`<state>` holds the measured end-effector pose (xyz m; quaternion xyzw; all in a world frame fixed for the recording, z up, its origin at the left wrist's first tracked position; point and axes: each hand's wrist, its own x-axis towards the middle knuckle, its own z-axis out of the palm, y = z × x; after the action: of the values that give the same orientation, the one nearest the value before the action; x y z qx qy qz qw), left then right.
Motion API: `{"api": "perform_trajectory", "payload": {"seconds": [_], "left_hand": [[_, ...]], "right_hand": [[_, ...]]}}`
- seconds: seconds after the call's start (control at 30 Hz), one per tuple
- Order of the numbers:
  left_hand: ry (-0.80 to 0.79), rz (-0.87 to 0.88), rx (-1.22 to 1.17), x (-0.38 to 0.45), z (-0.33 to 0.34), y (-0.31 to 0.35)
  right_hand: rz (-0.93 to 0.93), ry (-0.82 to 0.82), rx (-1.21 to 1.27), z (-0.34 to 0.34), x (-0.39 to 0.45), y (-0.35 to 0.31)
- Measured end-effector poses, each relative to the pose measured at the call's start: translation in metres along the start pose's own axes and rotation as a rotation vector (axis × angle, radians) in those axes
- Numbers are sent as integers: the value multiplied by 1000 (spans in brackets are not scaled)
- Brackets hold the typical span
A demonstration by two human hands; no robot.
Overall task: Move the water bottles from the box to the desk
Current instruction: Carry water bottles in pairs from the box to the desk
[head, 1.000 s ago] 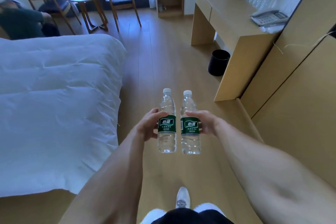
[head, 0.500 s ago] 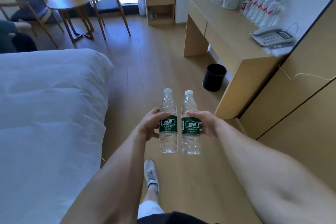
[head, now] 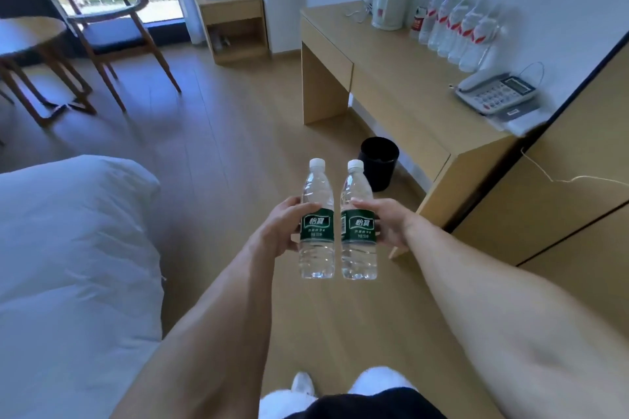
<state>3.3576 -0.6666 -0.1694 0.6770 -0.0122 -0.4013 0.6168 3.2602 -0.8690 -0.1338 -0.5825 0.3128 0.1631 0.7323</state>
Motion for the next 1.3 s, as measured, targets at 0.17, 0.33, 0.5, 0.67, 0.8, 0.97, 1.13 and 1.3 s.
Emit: {"api": "perform_trajectory", "payload": {"seconds": [0.17,0.33,0.5,0.67,0.8,0.97,1.13,1.3], "left_hand": [[-24,-3,26,63,-25,36],[-25,-4,32,130,-47,73],[-23,6,52,209,-69,131],[-18,16,58,273,-87,195],[-4,17,50,316,-98,232],[-36,18,65,375,-104,266],[-110,14,102,446,-101,301],[-253,33,171,530,-92,352]], "right_hand": [[7,17,29,0,55,-42],[-12,18,52,-8,127,-86],[-5,-40,93,-19,209,-148],[-7,-87,68,-30,274,-218],[-8,-112,77,-39,310,-265],[-19,-82,101,-57,352,-301],[-43,-18,132,-81,398,-331],[-80,121,223,-105,450,-374]]}}
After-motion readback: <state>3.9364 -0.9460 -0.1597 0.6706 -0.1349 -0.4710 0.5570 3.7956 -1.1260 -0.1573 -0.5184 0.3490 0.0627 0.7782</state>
